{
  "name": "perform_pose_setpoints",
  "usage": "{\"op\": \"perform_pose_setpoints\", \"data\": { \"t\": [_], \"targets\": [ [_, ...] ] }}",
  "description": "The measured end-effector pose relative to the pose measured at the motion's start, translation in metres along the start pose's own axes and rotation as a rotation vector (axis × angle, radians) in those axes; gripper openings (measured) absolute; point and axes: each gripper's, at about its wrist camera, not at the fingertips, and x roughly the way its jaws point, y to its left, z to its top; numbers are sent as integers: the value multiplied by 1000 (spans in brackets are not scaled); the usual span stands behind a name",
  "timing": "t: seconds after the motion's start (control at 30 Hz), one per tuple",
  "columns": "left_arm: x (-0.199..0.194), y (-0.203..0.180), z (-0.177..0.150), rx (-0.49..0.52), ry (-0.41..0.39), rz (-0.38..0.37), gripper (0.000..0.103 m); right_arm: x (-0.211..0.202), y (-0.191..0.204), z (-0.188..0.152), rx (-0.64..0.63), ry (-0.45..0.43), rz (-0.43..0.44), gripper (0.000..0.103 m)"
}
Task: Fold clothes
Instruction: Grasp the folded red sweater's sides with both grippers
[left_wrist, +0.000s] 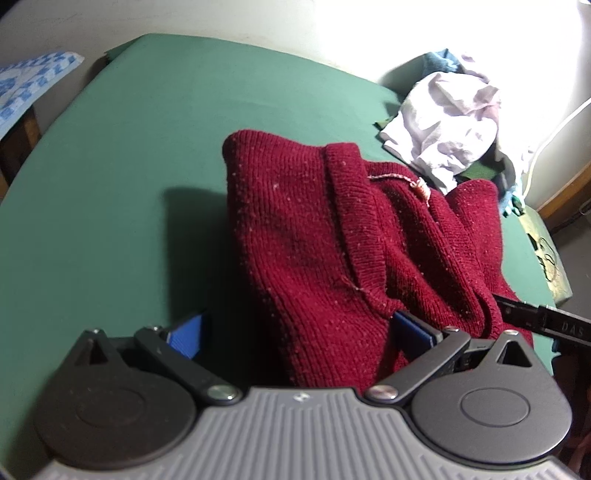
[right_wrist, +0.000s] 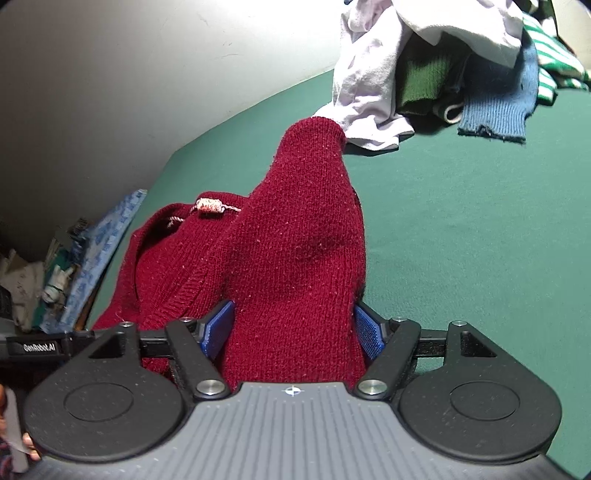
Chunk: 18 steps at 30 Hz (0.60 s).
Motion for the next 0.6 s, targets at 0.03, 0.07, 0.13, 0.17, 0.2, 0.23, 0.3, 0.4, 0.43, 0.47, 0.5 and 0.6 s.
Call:
{"op": "perform_pose_setpoints", "data": {
  "t": [0.03, 0.07, 0.13, 0.17, 0.2, 0.23, 0.3, 0.4, 0.43, 0.47, 0.5, 0.6],
  "targets": [
    [1, -2, -1, 0, -3, 10, 102, 1, 3, 0, -10, -1, -12, 74],
    [1, -5, -2, 1, -5, 20, 102, 1, 5, -1, -20, -1, -21, 74],
    [2, -8, -2, -2, -6, 33, 102, 3, 8, -1, -41, 2, -33, 76],
    [2, -9, -3, -4, -6, 39, 102, 4, 9, 0, -50, 5, -37, 76],
    [3, -10, -3, -5, -6, 44, 102, 4, 11, 0, -57, 6, -44, 76],
    [3, -11, -3, -7, -6, 50, 102, 5, 12, 0, -63, 7, -54, 76],
    [3, -14, -4, -12, -9, 61, 102, 6, 15, -1, -72, 8, -72, 77],
    [4, -16, -5, -17, -11, 71, 102, 6, 16, -1, -72, 10, -79, 77],
    [4, -17, -5, -18, -10, 71, 102, 7, 15, 0, -72, 13, -78, 77],
    [4, -17, -4, -18, -7, 70, 102, 7, 14, 0, -71, 16, -76, 77],
    [5, -17, -4, -17, -6, 69, 102, 7, 14, 1, -71, 18, -74, 77],
    [5, -17, -4, -16, -7, 65, 102, 7, 14, -1, -71, 15, -73, 77]
  ]
}}
